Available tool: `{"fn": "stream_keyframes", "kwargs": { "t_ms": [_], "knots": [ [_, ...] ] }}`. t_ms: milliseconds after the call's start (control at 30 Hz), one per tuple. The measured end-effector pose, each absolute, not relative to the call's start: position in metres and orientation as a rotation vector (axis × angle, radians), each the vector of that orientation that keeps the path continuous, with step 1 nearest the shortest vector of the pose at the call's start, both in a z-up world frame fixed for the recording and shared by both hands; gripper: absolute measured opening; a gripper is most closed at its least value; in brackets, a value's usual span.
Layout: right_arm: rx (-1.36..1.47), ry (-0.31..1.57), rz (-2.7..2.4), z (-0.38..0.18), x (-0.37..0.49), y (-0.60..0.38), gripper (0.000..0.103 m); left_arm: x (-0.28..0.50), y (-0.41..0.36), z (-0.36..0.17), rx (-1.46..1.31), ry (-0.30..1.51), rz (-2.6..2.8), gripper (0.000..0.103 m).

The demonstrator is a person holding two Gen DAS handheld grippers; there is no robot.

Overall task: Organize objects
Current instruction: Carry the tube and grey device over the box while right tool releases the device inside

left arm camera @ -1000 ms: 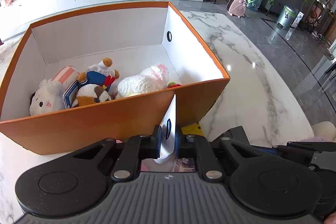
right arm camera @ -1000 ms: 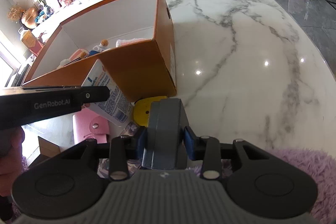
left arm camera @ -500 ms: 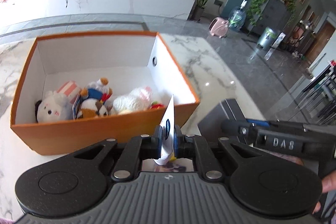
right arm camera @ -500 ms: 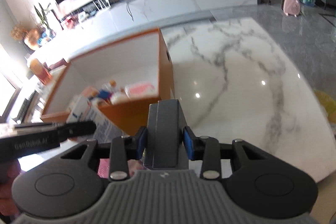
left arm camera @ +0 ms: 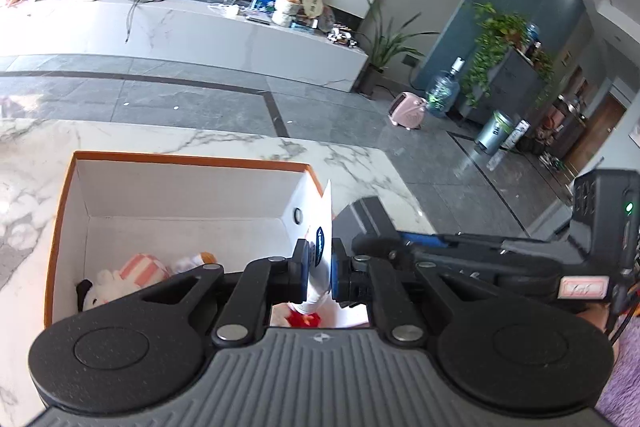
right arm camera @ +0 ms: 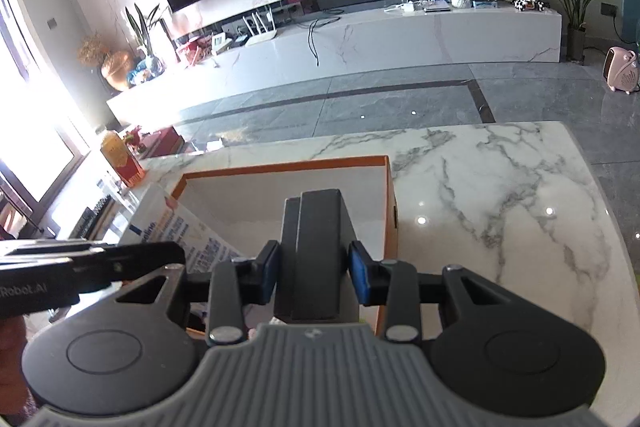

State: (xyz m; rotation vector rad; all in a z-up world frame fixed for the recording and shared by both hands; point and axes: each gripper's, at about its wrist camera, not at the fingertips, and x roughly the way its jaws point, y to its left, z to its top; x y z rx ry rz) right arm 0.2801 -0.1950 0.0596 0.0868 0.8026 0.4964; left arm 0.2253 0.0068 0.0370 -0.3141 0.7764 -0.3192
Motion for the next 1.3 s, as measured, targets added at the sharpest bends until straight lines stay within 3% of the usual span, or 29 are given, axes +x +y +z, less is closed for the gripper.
{"fn": "stream_keyframes", "kwargs": {
  "t_ms": [533,1300],
  "knots": [
    [-0.295,0.899,0.404,-0.015,0.338,-0.134,0.036,0.285,0.025,-0.019,-0.375,0.870,-0.288,0.012],
    [-0.263,0.887,0.437,0.003,0.331,-0.143,0.039,0.314,0.008,-0.041,-0.376,0.873,-0.310,0.012]
  ]
}}
